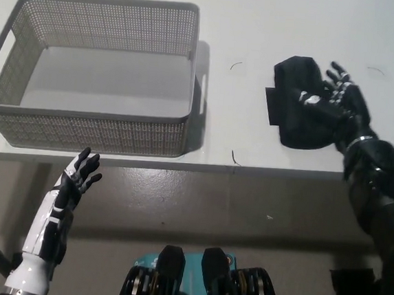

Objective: Use the right hand to push the pencil case on the right hand side to the container on the left side

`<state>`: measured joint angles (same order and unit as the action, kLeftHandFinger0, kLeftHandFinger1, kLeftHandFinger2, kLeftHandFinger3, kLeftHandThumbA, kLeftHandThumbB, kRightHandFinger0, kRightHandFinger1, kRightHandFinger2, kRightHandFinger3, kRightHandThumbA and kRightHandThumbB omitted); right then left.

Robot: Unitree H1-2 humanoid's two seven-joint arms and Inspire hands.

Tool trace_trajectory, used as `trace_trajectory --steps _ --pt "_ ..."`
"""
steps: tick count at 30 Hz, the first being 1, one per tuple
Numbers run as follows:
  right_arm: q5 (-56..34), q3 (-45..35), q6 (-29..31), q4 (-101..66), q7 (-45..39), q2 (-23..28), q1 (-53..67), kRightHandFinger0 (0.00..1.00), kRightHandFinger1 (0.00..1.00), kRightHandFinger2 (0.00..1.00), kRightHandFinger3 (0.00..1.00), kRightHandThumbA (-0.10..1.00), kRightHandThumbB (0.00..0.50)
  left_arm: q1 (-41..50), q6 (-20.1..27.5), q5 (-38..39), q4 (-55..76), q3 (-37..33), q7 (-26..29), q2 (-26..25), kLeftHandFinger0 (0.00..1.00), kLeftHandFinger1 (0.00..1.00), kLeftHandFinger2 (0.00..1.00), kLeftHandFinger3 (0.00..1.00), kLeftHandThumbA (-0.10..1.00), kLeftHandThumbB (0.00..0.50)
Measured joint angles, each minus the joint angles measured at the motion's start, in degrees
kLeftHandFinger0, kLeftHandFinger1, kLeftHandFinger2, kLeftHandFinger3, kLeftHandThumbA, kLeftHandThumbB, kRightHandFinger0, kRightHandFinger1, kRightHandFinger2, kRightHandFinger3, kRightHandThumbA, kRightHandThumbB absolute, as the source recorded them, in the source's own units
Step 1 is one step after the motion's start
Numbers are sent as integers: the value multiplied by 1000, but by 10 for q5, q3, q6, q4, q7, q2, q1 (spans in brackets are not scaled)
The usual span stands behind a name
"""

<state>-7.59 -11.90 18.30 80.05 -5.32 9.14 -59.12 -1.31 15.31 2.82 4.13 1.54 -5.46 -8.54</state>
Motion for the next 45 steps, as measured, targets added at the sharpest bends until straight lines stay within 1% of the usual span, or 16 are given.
trace_trajectory --steps 2,6,7,11,15,21,22,26,30,34,35,38,42,43,44,45 --pt "-2 0 5 0 0 -9 3 1000 1000 1000 1000 1000 199 1 0 0 0 0 0 0 1000 1000 1000 1000 1000 133" --pt "-8 0 13 0 1 -21 4 1000 1000 1000 1000 1000 220 1 0 0 0 0 0 0 1000 1000 1000 1000 1000 92" --pt "-9 -1 15 0 1 -26 4 1000 1000 1000 1000 1000 201 1 0 0 0 0 0 0 1000 1000 1000 1000 1000 101" --pt "-12 -2 21 -2 3 -44 4 1000 1000 1000 1000 1000 184 1 0 1 1 0 0 0 1000 1000 1000 1000 999 95" --pt "-14 -3 28 -4 5 -63 4 1000 1000 1000 1000 1000 168 1 0 1 1 0 0 0 1000 1000 1000 1000 1000 116" --pt "-20 -7 33 -6 9 -98 2 1000 1000 1000 1000 1000 237 1 0 1 2 0 0 0 1000 1000 1000 1000 1000 93" --pt "-21 -7 33 -6 11 -104 1 1000 1000 1000 1000 1000 223 1 0 1 3 0 0 0 1000 1000 1000 1000 1000 110" --pt "-23 -8 33 -6 14 -127 -6 1000 1000 1000 1000 1000 200 1 0 1 4 1 0 0 1000 1000 1000 1000 1000 113" --pt "-24 -7 33 -9 12 -147 -11 1000 1000 1000 1000 1000 262 1 0 0 4 1 0 0 1000 1000 1000 1000 1000 115" --pt "-22 9 33 -13 12 -149 -11 1000 1000 1000 1000 1000 249 1 0 0 4 1 0 0 1000 1000 1000 1000 1000 136" --pt "-21 16 34 -15 12 -149 -11 1000 1000 1000 1000 1000 249 1 0 1 4 1 0 0 1000 1000 1000 1000 1000 126" --pt "-20 25 34 -19 12 -149 -11 1000 1000 1000 1000 1000 290 1 0 1 4 1 0 0 1000 1000 1000 1000 1000 102" --pt "-19 38 36 -22 12 -147 -10 1000 1000 1000 1000 1000 274 1 0 1 4 1 0 -2 1000 1000 1000 1000 1000 111" --pt "-16 43 37 -23 12 -145 -10 1000 1000 1000 1000 1000 255 1 0 1 4 1 0 -3 1000 1000 1000 1000 1000 102" --pt "-15 45 38 -23 11 -144 -10 1000 1000 1000 1000 1000 253 1 0 1 5 1 0 -3 1000 1000 1000 1000 1000 96" --pt "-14 47 38 -24 10 -142 -10 1000 1000 1000 1000 1000 309 1 0 1 5 1 0 -3 1000 1000 1000 1000 1000 105"
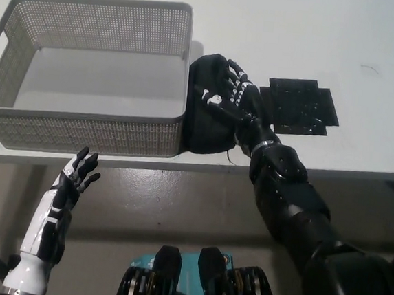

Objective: Use the right hand to push the pencil case on the right hand side to the container on the left side

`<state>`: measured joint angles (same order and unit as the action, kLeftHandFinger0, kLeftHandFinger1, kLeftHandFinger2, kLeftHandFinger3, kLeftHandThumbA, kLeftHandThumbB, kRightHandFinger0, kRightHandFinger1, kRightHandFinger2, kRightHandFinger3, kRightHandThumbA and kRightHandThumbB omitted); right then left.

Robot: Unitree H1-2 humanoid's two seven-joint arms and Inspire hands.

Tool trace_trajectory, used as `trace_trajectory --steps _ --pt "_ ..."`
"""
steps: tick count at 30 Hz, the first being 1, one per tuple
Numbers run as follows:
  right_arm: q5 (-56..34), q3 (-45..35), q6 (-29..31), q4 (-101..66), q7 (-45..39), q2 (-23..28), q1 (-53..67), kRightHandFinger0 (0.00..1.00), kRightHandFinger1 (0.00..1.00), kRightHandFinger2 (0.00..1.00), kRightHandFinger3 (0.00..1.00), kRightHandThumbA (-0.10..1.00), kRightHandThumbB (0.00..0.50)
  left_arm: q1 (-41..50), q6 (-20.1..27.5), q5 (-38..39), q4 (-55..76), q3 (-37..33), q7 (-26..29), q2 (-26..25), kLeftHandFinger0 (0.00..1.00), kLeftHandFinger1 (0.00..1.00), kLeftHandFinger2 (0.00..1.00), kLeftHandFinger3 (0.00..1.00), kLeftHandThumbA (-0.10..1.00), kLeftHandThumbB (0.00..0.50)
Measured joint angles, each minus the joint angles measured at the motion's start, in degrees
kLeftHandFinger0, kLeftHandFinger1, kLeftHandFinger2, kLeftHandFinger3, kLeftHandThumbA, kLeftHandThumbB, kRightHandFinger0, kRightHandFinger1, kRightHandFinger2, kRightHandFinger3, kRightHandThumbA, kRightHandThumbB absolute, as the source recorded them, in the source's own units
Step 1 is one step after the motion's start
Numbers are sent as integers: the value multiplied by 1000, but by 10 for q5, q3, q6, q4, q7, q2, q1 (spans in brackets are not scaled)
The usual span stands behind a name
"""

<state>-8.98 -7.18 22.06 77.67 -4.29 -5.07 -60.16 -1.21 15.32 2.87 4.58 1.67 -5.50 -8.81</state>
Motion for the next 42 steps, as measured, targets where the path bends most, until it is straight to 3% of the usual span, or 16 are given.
trace_trajectory --steps 3,5,9,15,18,22,25,28,30,38,42 --pt "30 48 0 -6 21 12 0 1000 1000 1000 1000 1000 338 0 0 0 0 0 0 0 1000 1000 1000 1000 1000 122" --pt "51 79 0 -12 39 22 1 1000 1000 1000 1000 1000 385 0 0 0 0 0 0 0 1000 1000 1000 1000 1000 125" --pt "98 144 -7 -38 74 45 5 1000 1000 1000 1000 1000 350 0 0 0 0 0 0 0 1000 1000 1000 1000 1000 176" --pt "172 218 -27 -101 121 80 16 1000 1000 1000 1000 1000 351 0 0 -1 0 -1 0 0 1000 1000 1000 1000 1000 132" --pt "200 230 -37 -148 142 98 27 1000 1000 1000 1000 1000 354 0 2 -2 0 -1 -2 0 1000 1000 1000 1000 1000 156" --pt "208 215 -46 -211 149 111 42 1000 1000 1000 1000 1000 459 -3 3 -2 0 -1 -5 0 1000 1000 1000 1000 1000 171" --pt "208 201 -52 -260 149 111 63 1000 1000 1000 1000 1000 417 -5 3 -3 0 -1 -5 0 1000 1000 1000 1000 1000 133" --pt "206 188 -61 -342 146 111 104 1000 1000 1000 1000 1000 386 -6 3 -2 -1 -1 -5 0 1000 1000 1000 1000 1000 153" --pt "205 184 -67 -383 145 112 127 1000 1000 1000 1000 1000 323 -6 3 -2 -1 -1 -5 0 1000 1000 1000 1000 1000 153" --pt "197 174 -82 -558 133 117 254 1000 1000 1000 1000 1000 341 -6 2 -2 -2 0 -5 0 1000 1000 1000 1000 1000 130" --pt "184 167 -86 -648 124 133 335 1000 1000 1000 1000 1000 305 -9 2 -2 -4 0 -5 0 1000 1000 1000 1000 1000 120"
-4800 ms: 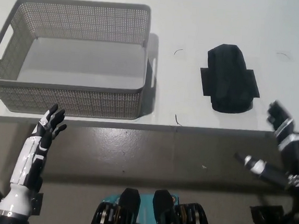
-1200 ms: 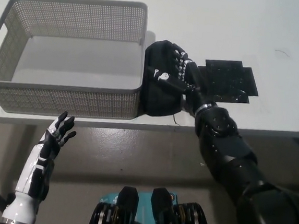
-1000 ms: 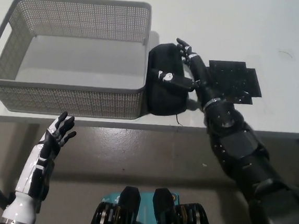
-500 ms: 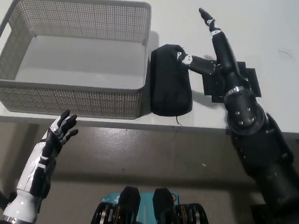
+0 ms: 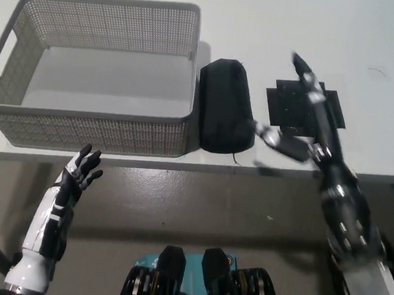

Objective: Use the right hand to push the pencil case on the right hand side to the container on the left side

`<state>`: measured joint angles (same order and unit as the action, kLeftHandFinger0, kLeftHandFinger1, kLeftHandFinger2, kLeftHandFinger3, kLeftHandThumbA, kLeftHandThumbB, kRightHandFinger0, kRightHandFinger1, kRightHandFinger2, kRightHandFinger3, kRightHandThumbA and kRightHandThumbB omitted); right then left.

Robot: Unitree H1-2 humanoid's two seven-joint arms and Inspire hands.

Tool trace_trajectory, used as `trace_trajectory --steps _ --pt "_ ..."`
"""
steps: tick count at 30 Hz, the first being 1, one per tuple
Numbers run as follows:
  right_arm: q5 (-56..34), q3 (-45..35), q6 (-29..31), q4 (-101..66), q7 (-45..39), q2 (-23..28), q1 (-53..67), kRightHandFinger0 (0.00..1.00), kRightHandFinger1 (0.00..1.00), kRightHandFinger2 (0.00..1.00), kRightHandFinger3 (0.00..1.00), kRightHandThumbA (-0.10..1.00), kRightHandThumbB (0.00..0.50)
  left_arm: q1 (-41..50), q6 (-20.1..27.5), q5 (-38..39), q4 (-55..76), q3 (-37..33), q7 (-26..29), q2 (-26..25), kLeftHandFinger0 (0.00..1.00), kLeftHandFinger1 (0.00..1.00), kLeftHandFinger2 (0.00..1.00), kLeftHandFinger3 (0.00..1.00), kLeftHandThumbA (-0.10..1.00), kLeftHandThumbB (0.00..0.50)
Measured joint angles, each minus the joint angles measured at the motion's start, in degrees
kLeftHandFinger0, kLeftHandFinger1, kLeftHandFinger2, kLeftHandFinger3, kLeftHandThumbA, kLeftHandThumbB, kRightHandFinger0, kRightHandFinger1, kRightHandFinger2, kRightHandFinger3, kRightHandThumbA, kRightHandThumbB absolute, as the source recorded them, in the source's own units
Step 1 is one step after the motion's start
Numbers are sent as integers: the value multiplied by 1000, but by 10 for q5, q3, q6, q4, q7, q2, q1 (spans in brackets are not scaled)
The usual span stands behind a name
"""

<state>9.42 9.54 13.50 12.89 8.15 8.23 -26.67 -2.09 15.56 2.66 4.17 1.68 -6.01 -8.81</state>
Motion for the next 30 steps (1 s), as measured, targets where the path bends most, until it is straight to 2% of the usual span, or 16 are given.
trace_trajectory --steps 2,7,9,11,13,19,21,23,27,30 --pt "-7 -6 -1 -35 -3 9 34 1000 1000 1000 1000 1000 301 -2 0 0 -1 0 0 0 1000 1000 1000 1000 1000 122" --pt "-44 -32 0 -150 -21 51 153 1000 1000 1000 1000 1000 240 -11 0 1 0 4 0 0 1000 1000 1000 1000 1000 156" --pt "-64 -45 6 -187 -32 65 191 1000 1000 1000 1000 1000 238 -17 0 1 0 7 0 -2 1000 1000 1000 1000 1000 148" --pt "-78 -52 13 -199 -42 75 212 1000 1000 1000 1000 1000 214 -22 0 1 1 10 0 -5 1000 1000 1000 1000 1000 129" --pt "-93 -55 17 -199 -51 78 223 1000 1000 1000 1000 1000 249 -25 0 1 1 11 0 -6 1000 1000 1000 1000 1000 139" --pt "-116 -56 30 -193 -72 77 227 1000 1000 1000 1000 1000 241 -28 -1 1 4 12 0 -5 1000 1000 1000 1000 1000 151" --pt "-121 -56 35 -186 -79 76 227 1000 1000 1000 1000 1000 264 -27 -2 1 6 13 0 -5 1000 1000 1000 1000 1000 151" --pt "-125 -56 35 -186 -83 75 227 1000 1000 1000 1000 1000 236 -27 -3 1 7 14 0 -5 1000 1000 1000 1000 1000 154" --pt "-130 -56 36 -186 -91 74 226 1000 1000 1000 1000 1000 251 -27 -4 1 9 15 0 -5 1000 1000 1000 1000 1000 149" --pt "-132 -57 36 -186 -94 72 226 1000 1000 1000 1000 1000 243 -26 -4 1 13 15 0 -5 1000 1000 1000 1000 1000 134"
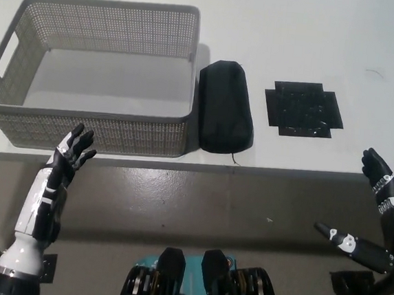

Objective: Use the right hand to push the pencil case on the right hand side to the container on the left side

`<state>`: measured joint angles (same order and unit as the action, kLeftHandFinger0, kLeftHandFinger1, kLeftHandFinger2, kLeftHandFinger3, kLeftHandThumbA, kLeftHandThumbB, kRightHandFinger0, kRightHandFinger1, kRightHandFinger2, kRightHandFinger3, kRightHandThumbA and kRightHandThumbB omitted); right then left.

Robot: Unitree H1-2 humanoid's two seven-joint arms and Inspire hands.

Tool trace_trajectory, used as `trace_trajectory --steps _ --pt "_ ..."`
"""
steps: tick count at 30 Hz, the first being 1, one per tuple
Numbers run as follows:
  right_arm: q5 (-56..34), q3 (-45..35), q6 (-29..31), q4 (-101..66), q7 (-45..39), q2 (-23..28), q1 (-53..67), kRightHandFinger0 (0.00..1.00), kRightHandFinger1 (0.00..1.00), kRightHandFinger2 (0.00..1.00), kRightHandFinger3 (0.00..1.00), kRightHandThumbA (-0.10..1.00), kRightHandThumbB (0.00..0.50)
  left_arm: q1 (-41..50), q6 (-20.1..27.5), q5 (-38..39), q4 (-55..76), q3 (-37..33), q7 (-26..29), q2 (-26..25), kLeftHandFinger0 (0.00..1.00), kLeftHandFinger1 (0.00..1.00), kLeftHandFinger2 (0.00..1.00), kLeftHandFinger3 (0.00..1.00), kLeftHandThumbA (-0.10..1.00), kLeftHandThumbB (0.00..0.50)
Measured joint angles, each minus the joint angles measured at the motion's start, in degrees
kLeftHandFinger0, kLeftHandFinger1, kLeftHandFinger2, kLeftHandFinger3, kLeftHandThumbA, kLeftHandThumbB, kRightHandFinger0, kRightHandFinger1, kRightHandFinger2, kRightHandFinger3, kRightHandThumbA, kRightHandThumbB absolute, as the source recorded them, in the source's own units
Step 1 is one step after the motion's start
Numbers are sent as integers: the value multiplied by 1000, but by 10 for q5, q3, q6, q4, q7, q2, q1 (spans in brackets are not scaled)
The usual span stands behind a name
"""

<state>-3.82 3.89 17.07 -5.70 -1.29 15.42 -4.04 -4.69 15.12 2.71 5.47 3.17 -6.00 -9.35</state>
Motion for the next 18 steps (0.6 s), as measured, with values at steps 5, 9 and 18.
trace_trajectory --steps 5,9,18 --pt "-3 0 0 1 -8 -7 0 1000 1000 1000 1000 1000 248 7 1 0 0 0 0 0 1000 1000 1000 1000 1000 156" --pt "-6 0 0 1 -14 -10 0 1000 1000 1000 1000 1000 250 17 2 0 -1 0 0 0 1000 1000 1000 1000 1000 155" --pt "-9 -2 0 1 -24 -13 0 1000 1000 1000 1000 1000 276 19 2 -2 -1 2 0 0 1000 1000 1000 1000 1000 138"
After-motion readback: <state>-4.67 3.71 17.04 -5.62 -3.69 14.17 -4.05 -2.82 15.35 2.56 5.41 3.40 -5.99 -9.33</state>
